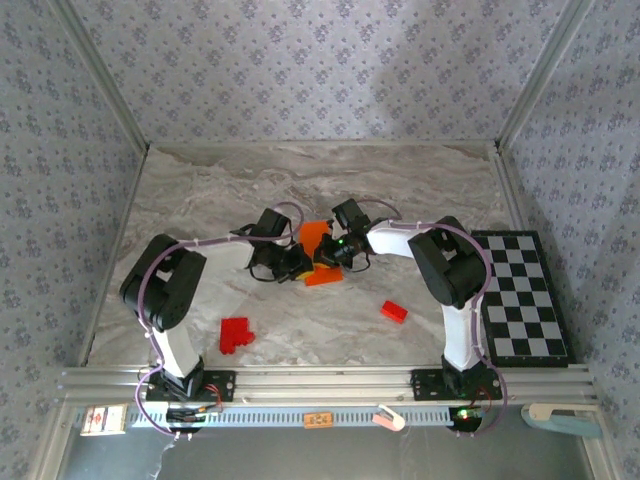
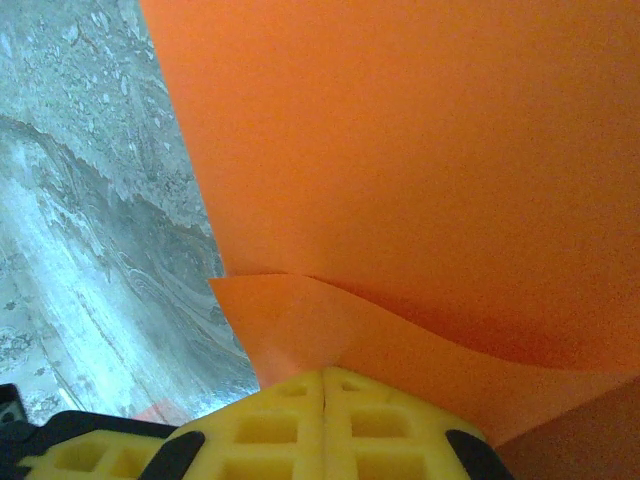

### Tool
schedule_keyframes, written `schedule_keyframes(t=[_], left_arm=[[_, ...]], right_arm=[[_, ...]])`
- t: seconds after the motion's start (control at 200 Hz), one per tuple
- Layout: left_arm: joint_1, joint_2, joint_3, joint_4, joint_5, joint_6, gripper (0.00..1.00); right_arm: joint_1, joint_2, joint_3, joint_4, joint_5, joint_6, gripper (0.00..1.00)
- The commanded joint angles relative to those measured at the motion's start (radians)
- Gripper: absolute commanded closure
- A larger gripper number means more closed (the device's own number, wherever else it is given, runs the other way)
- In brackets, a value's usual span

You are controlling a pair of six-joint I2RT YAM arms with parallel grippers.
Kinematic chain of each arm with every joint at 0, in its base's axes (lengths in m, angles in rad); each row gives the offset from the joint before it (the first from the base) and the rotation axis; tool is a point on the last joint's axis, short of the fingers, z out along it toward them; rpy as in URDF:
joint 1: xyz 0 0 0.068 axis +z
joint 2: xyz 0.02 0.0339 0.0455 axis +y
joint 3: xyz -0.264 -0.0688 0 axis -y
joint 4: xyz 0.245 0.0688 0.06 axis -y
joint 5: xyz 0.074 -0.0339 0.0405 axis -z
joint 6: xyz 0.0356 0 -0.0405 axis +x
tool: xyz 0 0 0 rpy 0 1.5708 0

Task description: Fold a paper plane with a square sheet of paper (pick it up from the middle)

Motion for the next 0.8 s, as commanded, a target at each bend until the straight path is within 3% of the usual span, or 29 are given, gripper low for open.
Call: schedule_keyframes(t=[0.0,0.495,0.795], left_arm=[[-0.008,0.024,-0.006,0.006,0.02,0.02,0.9],[-0.028,0.058,-0.017,-0.165,-0.089,0.137,0.93],[-0.055,-0.004,-0.033,-0.276,-0.156,0.248,0.95]], right_arm=[[0.009,0.073,-0.027,-0.125,0.088,-0.014,0.98],[0.007,0.087,-0.022,-0.136,0.091,-0.011,0.98],[0.003,0.093,-0.019,-0.143,0.093,-0.005,0.98]])
